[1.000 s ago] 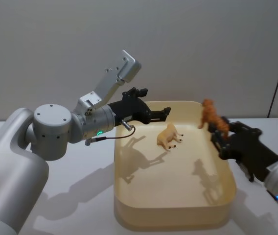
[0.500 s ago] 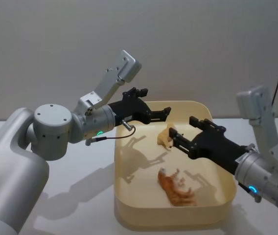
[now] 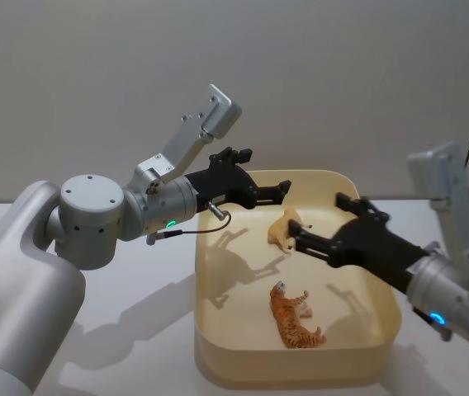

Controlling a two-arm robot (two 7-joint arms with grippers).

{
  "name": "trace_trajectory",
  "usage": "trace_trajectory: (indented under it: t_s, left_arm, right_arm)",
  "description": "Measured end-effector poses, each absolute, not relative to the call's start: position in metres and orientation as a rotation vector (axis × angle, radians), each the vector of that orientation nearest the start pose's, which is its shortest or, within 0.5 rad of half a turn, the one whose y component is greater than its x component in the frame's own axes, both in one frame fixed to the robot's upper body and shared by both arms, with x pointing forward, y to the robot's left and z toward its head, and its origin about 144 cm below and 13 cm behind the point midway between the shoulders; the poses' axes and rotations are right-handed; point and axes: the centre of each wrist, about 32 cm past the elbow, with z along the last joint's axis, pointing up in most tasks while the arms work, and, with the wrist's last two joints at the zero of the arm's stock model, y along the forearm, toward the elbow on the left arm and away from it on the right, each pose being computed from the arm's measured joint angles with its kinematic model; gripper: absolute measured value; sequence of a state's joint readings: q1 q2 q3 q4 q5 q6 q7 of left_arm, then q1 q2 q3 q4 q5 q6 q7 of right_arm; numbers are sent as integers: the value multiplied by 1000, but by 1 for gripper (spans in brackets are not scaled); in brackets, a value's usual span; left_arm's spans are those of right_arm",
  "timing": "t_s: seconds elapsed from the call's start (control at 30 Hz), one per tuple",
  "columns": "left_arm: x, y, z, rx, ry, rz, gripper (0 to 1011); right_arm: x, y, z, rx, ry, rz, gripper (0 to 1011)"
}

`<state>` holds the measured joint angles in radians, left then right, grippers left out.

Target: Pick up the toy alternately with two hands and place it into the central storage box.

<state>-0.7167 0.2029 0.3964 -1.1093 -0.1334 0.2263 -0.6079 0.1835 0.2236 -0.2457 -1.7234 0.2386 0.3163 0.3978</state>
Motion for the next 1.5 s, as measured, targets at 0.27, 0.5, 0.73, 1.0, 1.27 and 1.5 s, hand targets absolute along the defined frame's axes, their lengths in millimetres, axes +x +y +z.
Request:
trace_trajectory:
  t_s: [0.27,0.5,0.73,1.0,1.27,1.5]
  left_arm:
    - [632,206,1274,266,-106,757,1001]
    - [632,206,1274,266,-106,757,1001]
    - [632,206,1274,266,-106,757,1002]
    - [632,206,1274,266,-106,757,1001]
    - [632,206,1274,266,-106,757,1002]
    - [632,206,1274,266,-106,757,1002]
  right_arm:
    - [475,-234,1237,-45,6,-983,1001]
    - [457,-263,1236,-44,3,-1067,1001]
    - [443,-281,1234,-59,6,-1119,1001]
    - [428,-299,1223,-117,37,-1161,1001]
    - [426,-307,1209,-179,63,-1180,1001]
    - [432,-309,1195,-225,73,-1193,1001]
